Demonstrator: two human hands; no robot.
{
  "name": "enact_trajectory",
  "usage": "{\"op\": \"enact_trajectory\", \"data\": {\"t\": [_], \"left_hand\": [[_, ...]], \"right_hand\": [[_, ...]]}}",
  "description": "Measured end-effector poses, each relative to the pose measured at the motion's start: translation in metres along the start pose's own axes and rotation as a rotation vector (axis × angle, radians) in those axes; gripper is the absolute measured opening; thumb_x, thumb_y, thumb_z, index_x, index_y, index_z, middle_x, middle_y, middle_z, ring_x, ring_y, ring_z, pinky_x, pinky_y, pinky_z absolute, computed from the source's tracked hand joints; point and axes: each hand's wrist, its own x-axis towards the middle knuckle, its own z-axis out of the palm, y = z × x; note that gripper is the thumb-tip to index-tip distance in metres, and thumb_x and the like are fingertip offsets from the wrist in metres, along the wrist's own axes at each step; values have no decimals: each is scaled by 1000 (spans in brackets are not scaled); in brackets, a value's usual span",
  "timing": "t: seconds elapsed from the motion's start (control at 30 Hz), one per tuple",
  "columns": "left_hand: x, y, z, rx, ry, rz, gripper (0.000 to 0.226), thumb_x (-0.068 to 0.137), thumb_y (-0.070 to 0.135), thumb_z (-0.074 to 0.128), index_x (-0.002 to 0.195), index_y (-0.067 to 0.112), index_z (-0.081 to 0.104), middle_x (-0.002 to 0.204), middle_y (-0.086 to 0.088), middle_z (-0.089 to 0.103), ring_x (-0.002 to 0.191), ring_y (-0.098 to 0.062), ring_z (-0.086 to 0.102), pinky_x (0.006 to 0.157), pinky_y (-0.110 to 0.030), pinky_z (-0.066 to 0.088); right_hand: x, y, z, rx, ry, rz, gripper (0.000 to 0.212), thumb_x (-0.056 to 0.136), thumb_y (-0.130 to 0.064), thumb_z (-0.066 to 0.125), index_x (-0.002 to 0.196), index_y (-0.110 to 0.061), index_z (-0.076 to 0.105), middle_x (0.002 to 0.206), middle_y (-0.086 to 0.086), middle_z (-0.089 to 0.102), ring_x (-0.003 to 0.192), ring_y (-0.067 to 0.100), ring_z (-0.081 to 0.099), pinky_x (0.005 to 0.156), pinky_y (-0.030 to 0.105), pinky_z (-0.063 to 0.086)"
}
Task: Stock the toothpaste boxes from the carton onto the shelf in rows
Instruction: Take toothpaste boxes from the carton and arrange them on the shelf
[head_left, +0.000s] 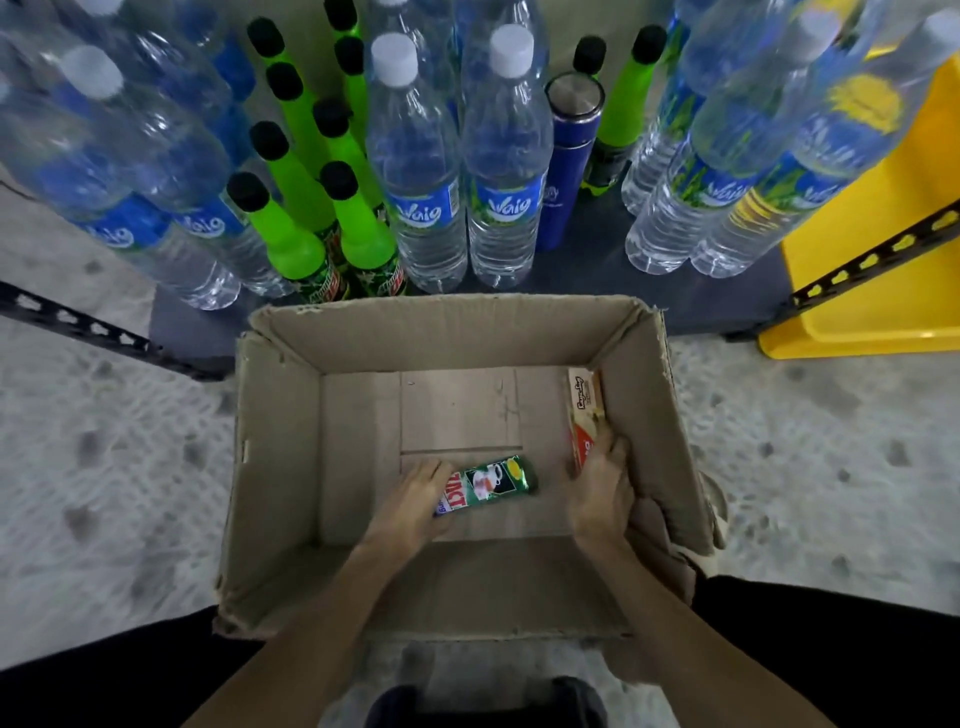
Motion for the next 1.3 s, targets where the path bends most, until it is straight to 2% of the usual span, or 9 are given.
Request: {"op": "enact_trajectory", "data": {"t": [0.13,0.27,0.4,0.5,0.63,0.73,0.9,1.07,1.3], "left_hand": [[-6,-3,-16,-31,120,52,66,84,27,77,142,19,47,130,1,53,116,-17,51,97,-30,46],[-4,-14,-37,66,156,80,66,80,22,80,139,17,52,128,-2,57,114,-20,53,95,-33,43],[0,-30,-41,57,128,9,63,82,21,79,139,19,53,131,-2,57,117,-20,52,97,-34,43],[-3,-34,-37,9,116,-20,60,85,23,78,139,18,53,131,-1,55,117,-16,50,100,-32,44],[-16,-34,-38,30,181,57,61,83,28,79,139,21,55,129,3,58,116,-17,52,97,-27,32],[-31,-29,-52,27,253,58,59,84,30,78,139,26,55,129,8,59,118,-14,51,98,-25,22],[-59,-14,-91,-18,428,21,51,79,47,71,128,38,57,117,22,59,115,-9,48,97,-33,21],[-85,9,-141,-105,553,61,58,76,56,76,130,47,56,122,30,57,120,0,39,98,-38,28],[-127,57,-213,-236,685,284,55,74,58,73,124,36,66,118,24,65,111,-8,53,94,-21,42]], "right_hand": [[9,8,10,-70,11,-61,64,87,-19,75,140,-11,42,125,14,51,104,35,65,76,44,54],[22,10,18,-101,-11,-110,72,87,-18,78,145,-9,36,128,15,53,111,31,63,83,43,56],[29,18,19,107,-50,-96,84,86,-13,77,153,-20,28,132,15,58,113,33,63,90,47,56],[26,27,22,226,-49,-148,84,83,-23,81,149,-34,30,125,10,62,106,26,63,87,46,56],[21,21,19,150,6,-317,68,78,-45,77,139,-33,50,117,-1,67,105,20,50,91,41,40],[17,2,-2,148,63,-449,62,74,-38,83,131,-30,62,115,-7,68,104,19,50,85,37,36],[11,-28,-53,194,124,-550,66,70,-45,82,132,-41,63,102,-13,57,100,14,44,78,30,23],[-3,-43,-113,270,117,-681,68,72,-55,79,136,-40,62,96,-16,52,96,10,41,83,34,34],[-34,-58,-208,355,144,-865,66,70,-62,71,132,-37,65,96,-19,53,94,7,45,87,30,41]]}}
